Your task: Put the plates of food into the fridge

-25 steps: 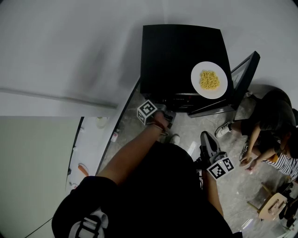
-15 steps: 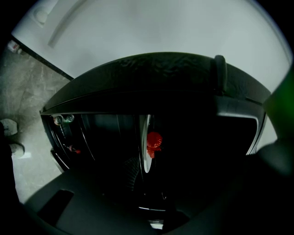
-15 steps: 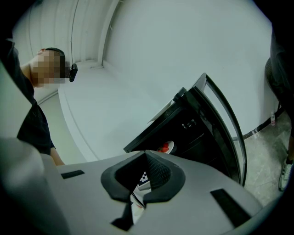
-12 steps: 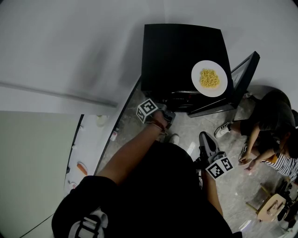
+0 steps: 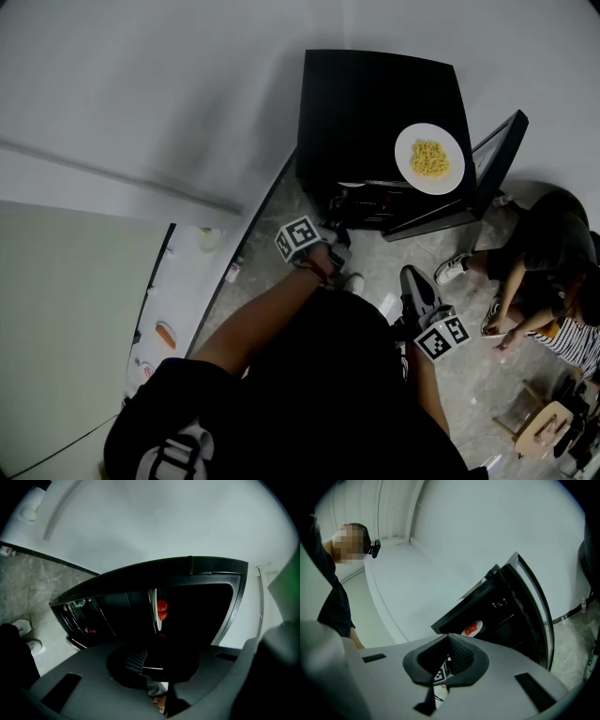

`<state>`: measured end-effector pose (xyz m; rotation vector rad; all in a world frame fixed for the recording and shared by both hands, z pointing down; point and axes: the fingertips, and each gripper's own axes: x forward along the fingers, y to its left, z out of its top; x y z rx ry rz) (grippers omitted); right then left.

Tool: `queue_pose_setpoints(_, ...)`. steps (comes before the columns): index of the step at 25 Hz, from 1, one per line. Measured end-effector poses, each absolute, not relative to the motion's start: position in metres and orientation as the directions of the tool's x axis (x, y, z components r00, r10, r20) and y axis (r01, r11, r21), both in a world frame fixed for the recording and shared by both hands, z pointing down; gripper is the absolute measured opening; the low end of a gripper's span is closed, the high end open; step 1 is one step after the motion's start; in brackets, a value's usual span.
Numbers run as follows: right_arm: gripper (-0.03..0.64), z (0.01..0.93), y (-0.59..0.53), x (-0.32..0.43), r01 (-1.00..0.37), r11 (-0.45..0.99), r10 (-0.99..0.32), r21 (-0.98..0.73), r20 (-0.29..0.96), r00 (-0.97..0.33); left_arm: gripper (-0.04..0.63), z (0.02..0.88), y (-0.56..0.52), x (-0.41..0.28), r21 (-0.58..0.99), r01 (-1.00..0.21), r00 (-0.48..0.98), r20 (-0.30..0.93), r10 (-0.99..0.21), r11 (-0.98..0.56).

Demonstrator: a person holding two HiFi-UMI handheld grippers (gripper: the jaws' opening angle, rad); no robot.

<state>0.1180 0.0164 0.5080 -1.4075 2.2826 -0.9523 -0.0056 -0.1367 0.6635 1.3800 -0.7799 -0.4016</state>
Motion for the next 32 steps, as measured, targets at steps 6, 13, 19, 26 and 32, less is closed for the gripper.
queue_pose_setpoints(6, 0.025, 0.508, 0.02, 0.111, -0.665, 0.313, -0.867, -0.679, 0.082, -0.492, 0.061, 0.642, -0.114, -0.006, 0.949, -0.315, 0.766, 0.246, -0.594, -0.014)
queue_pose_setpoints(13, 0.025, 0.507, 0.017, 0.101, -0.673, 0.34, -0.855, -0.656, 0.082, -0.512, 0.048, 0.632, -0.092, -0.004, 0.889, -0.423, 0.809, 0.282, -0.516, -0.178)
queue_pose_setpoints(19, 0.025, 0.504, 0.018, 0.098, -0.674, 0.344, -0.853, -0.653, 0.083, -0.516, 0.026, 0.623, -0.078, -0.002, 0.84, -0.473, 0.822, 0.313, -0.477, -0.265)
queue_pose_setpoints(26, 0.025, 0.505, 0.021, 0.1, -0.676, 0.336, -0.858, -0.655, 0.083, -0.507, 0.028, 0.573, -0.069, 0.013, 0.72, -0.472, 0.859, 0.245, -0.45, -0.509)
queue_pose_setpoints(32, 0.025, 0.501, 0.016, 0.103, -0.676, 0.332, -0.866, -0.658, 0.072, -0.495, 0.028, 0.528, -0.05, 0.019, 0.514, -0.467, 0.882, 0.214, -0.42, -0.719)
